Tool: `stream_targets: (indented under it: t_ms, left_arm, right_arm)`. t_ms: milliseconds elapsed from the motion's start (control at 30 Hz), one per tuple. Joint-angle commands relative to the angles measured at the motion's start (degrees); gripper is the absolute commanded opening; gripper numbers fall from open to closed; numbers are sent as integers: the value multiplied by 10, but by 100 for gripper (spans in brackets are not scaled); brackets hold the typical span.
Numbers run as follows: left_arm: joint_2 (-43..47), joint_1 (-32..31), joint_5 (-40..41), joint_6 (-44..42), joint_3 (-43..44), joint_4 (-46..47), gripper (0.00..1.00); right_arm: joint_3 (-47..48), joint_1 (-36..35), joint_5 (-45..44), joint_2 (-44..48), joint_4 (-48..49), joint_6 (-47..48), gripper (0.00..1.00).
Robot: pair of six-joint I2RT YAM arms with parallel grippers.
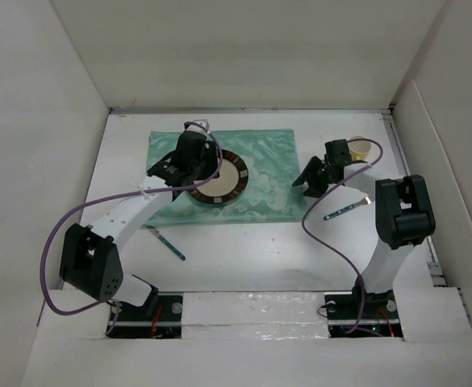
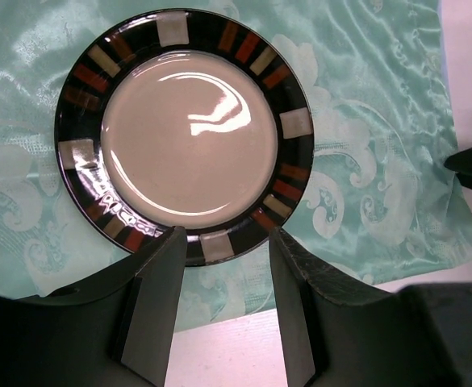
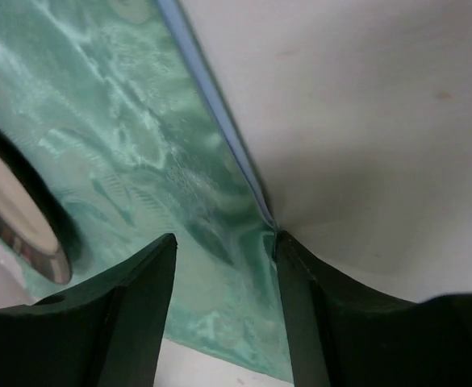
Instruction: Set the dinner table for one person
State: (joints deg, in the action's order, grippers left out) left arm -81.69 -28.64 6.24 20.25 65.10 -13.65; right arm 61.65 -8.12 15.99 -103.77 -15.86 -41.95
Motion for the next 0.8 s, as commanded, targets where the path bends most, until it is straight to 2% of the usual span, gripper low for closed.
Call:
stream_targets:
  t_ms: [0, 67, 100, 167, 200, 300, 500, 767]
  left_arm:
    - [20, 5, -9, -6, -2, 15, 43]
    - [28, 29, -14, -2, -4, 13, 43]
    - [35, 29, -12, -4, 0, 6, 43]
    - [43, 29, -2, -10, 12, 1, 43]
    - [50, 29, -1, -14, 13, 3, 43]
    - [58, 29, -3, -6, 4, 12, 43]
    - [46, 29, -5, 1, -30, 16, 43]
    - [-3, 29, 8, 1, -42, 33, 43]
  right_arm:
    - [25, -13, 26, -51, -8, -22, 57]
    - [53, -19, 5, -77, -34, -27, 51]
    - [54, -19, -2, -77, -30, -38, 40]
    - [52, -19, -3, -74, -18, -52, 31]
    - [51, -19, -19, -68, -16, -65, 18]
    - [50, -14, -51, -45, 0, -74, 0]
    - [15, 23, -72, 7, 43, -92, 0]
    - [-45, 86, -55, 71, 21, -52, 0]
